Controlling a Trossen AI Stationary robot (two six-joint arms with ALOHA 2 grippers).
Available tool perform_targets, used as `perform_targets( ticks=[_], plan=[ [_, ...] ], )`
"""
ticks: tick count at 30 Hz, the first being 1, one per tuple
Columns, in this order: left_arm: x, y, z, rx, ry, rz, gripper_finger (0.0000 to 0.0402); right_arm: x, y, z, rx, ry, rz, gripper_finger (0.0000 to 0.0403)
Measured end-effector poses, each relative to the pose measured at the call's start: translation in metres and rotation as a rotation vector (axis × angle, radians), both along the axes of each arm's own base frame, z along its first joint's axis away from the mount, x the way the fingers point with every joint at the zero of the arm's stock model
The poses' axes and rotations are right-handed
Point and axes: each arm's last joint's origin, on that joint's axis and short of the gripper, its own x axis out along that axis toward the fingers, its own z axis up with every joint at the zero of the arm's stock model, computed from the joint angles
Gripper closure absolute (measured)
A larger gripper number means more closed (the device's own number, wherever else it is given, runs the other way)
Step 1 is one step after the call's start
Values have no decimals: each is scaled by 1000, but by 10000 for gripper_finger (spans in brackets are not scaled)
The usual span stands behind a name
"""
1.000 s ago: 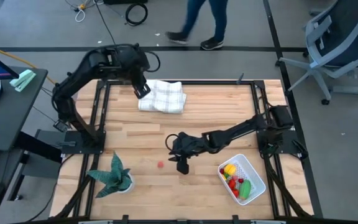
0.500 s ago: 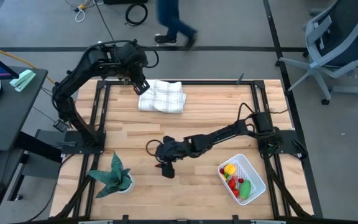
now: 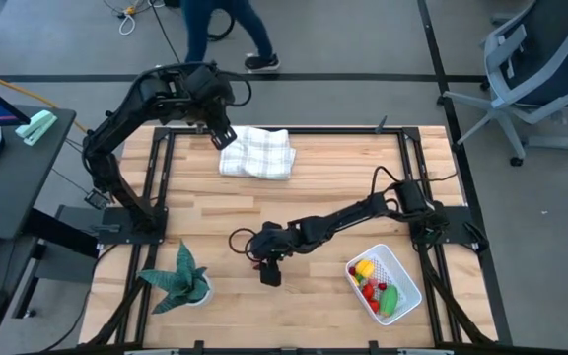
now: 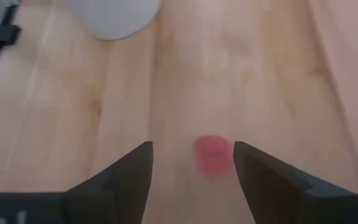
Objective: Pick and placing Produce into tupperware
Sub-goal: Put the peach into the white bin
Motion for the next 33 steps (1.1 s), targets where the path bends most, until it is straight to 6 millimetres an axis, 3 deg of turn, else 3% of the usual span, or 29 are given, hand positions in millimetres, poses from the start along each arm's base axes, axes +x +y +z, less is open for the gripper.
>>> perform_targets(
  ticks=[7,14,22,27,33],
  plan=[
    [0,2,0,1,-8,10,232,-1,14,-22,-43,37,28,171],
    [0,2,0,1,-8,11,234,0,10,-26,-107,26,-38,172],
    [0,2,0,11,14,-18,234,12,14,-12,-10,-142,-56,172],
    [-1,3,0,15,22,-24,234,18,21,1,-35,-301,4,172],
    [-2,5,0,15,23,-16,237,20,15,2,-41,-312,15,172]
  ],
)
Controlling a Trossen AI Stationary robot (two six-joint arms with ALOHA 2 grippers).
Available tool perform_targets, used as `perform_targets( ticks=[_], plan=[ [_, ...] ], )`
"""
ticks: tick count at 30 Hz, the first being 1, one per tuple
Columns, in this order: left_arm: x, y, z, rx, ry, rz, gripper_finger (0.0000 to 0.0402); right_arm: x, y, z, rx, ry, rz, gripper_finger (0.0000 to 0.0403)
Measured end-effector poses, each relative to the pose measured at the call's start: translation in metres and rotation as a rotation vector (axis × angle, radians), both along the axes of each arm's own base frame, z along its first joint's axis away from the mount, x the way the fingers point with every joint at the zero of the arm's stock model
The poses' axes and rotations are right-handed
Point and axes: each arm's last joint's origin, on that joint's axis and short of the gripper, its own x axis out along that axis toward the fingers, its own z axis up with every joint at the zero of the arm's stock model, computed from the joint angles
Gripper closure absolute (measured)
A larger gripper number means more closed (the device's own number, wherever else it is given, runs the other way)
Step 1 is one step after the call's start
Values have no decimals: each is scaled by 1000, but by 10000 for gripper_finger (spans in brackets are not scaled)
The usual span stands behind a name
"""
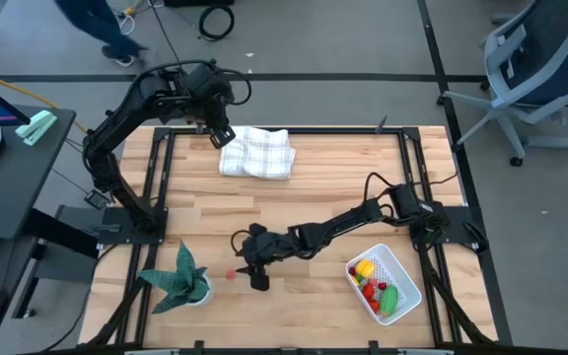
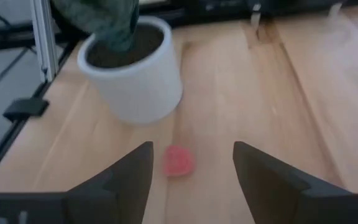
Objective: Pick and placing Produce into tupperware
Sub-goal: Put the peach into the white bin
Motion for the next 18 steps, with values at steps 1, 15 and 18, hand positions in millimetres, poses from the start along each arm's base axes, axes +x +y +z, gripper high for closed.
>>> perform_targets(
  ticks=[1,15,18],
  plan=[
    [0,0,0,0,0,0,237,1,-1,1,2,-11,-3,172],
    [0,0,0,0,-1,1,239,7,-5,2,12,-67,12,172],
    [0,0,0,0,-2,3,239,9,-4,-2,19,-66,10,172]
  ],
)
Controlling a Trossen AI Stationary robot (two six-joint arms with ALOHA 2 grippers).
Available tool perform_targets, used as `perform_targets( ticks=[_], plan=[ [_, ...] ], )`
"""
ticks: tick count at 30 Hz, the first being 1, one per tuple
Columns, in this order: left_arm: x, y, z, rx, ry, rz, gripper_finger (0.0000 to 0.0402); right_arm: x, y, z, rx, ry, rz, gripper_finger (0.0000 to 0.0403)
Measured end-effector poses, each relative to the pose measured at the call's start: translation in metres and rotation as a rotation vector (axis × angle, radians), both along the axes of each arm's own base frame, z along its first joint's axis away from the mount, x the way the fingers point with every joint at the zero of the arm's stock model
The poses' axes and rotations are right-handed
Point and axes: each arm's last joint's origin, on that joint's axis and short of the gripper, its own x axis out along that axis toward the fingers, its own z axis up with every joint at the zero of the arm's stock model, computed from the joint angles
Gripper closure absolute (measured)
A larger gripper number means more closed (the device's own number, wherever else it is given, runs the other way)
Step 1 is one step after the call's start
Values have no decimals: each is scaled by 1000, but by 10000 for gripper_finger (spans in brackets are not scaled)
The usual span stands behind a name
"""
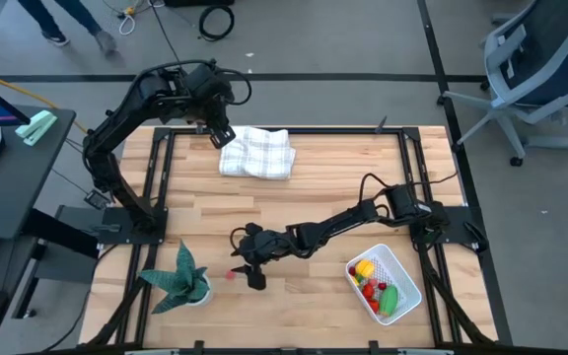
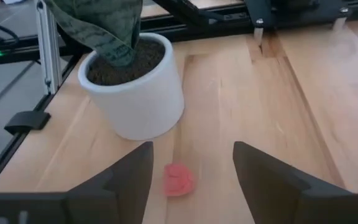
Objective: Pick and placing Produce into tupperware
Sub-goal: Put the peach into the white bin
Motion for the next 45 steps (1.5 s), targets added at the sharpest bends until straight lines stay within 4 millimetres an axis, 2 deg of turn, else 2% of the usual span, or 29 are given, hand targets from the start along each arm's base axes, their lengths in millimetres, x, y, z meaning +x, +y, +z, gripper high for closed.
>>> perform_targets(
  ticks=[8,15,21,29,35,41,45],
  plan=[
    [0,0,0,-7,-15,19,240,0,0,-2,-4,12,0,172],
    [0,0,0,-7,-16,20,240,0,4,-34,22,76,2,173],
    [0,0,0,-7,-16,20,239,3,16,-19,7,-51,45,173],
    [1,0,0,-10,-25,30,239,4,26,-45,-19,-12,68,173],
    [0,0,0,-17,-26,40,239,25,30,-31,-56,-94,71,172],
    [0,0,0,-17,-24,40,239,44,33,-45,-79,21,82,172],
    [0,0,0,-17,-24,40,239,51,37,-39,-108,67,99,172]
  ],
)
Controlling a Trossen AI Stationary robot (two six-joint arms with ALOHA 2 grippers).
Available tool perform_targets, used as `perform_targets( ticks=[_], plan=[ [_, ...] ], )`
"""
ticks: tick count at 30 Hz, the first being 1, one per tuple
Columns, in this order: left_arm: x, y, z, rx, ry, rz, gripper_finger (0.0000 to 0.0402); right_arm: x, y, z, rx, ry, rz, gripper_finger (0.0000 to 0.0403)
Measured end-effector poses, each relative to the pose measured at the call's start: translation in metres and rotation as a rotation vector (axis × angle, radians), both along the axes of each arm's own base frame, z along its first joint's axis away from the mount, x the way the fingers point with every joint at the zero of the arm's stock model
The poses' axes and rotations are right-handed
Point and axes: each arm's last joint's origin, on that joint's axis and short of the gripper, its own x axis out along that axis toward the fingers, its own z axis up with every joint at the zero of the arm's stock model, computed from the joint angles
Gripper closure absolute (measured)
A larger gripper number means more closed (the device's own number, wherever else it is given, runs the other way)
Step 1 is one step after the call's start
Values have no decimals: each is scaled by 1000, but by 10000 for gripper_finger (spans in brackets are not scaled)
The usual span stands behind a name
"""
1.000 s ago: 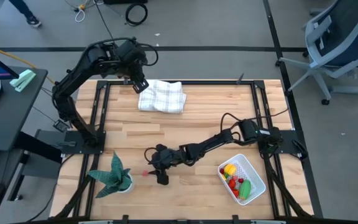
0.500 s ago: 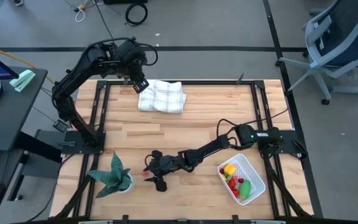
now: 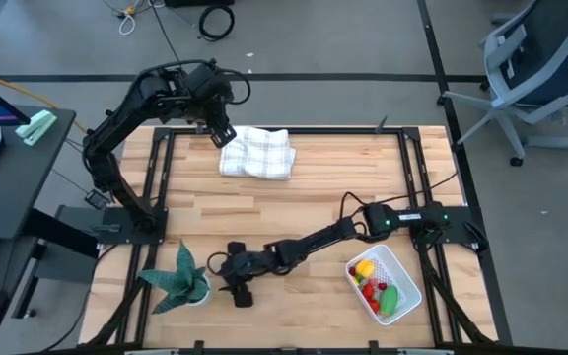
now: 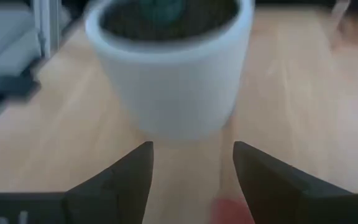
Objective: Pick and placing Produce into tupperware
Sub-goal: Put the peach into the white bin
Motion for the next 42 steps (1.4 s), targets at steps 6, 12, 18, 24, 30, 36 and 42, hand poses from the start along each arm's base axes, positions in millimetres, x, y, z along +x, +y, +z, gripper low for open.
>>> perform_targets(
  ticks=[6,12,18,24,30,36,42],
  plan=[
    [0,0,0,0,0,0,239,-1,-3,0,-49,67,-22,172],
    [0,0,0,0,1,-1,239,-4,-5,-4,-53,136,-41,172],
    [0,0,0,2,6,-7,239,-5,-5,-5,-29,156,-59,173],
    [0,0,0,3,7,-9,239,-6,-6,-7,-13,171,-74,191],
    [0,0,0,3,6,-9,239,-12,-5,-11,9,268,-112,199],
    [0,0,0,3,6,-8,239,-16,4,-12,18,287,-122,189],
    [0,0,0,2,5,-6,239,-19,13,-14,14,302,-115,183]
  ],
)
